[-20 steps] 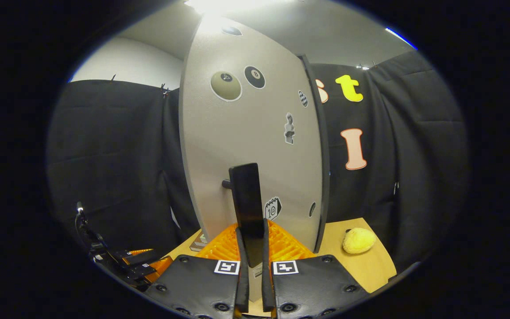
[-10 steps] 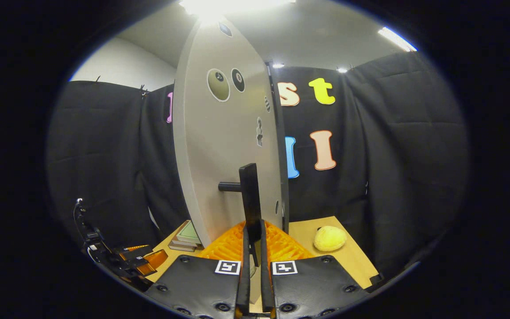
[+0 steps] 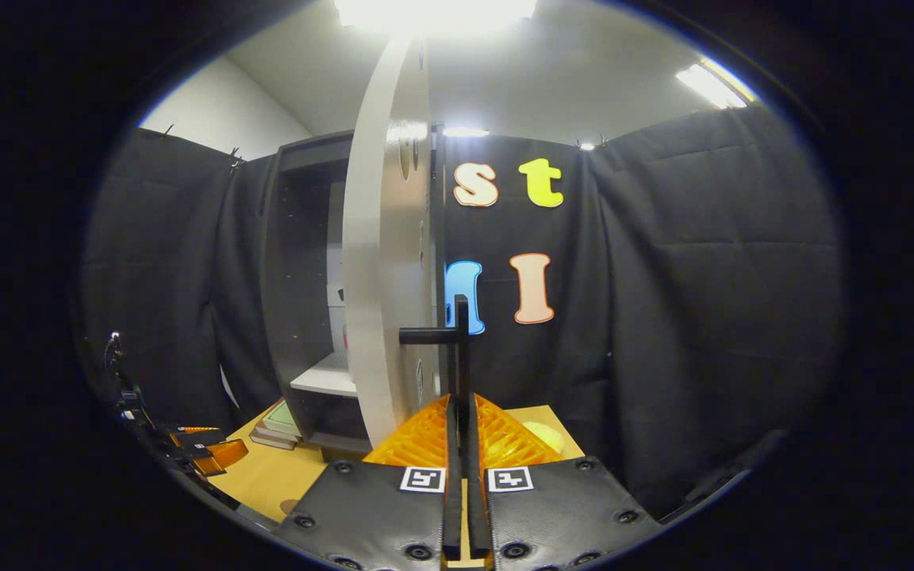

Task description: Open the cabinet door with the right hand, grasp the bottle in the cabinet with the left hand and place it on the coaster, then close the cabinet door with the right hand.

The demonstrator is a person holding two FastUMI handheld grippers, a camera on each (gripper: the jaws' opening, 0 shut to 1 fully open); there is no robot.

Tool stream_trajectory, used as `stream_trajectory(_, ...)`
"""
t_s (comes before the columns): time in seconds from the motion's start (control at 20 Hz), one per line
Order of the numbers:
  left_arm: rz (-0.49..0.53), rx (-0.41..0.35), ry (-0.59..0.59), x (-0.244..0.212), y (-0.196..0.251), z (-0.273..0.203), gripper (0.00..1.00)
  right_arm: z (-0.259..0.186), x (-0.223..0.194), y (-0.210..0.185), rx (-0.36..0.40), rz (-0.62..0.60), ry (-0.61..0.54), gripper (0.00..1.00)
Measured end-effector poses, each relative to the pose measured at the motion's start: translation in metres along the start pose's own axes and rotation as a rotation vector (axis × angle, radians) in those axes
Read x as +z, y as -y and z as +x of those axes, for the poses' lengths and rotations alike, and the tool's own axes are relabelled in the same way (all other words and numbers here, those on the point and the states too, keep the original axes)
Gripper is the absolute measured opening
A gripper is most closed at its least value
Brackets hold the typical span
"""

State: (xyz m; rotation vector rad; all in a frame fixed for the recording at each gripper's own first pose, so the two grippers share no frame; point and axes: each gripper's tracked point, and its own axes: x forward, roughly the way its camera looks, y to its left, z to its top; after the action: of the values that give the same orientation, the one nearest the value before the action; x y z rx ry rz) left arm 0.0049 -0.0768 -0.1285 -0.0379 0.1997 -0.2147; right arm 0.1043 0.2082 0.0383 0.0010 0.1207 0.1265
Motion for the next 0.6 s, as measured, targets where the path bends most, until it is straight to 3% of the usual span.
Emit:
stream_trajectory(0.05,0.003,-0.002,-0.001,0.001,0.001,0.001,0.81,-0.001,0.0,-0.005,0.016,0.024,0.001,0.0)
stream_trajectory(0.1,0.006,-0.002,0.0,0.002,0.002,0.002,0.82,-0.001,-0.001,-0.011,0.034,0.052,0.002,0.06)
stream_trajectory(0.35,0.025,-0.024,0.007,0.015,0.006,0.008,0.85,-0.008,0.0,-0.02,0.047,0.138,0.007,0.09)
stream_trajectory(0.6,0.055,-0.057,-0.003,0.024,0.001,0.03,0.85,-0.019,0.0,0.004,-0.041,0.105,0.013,0.05)
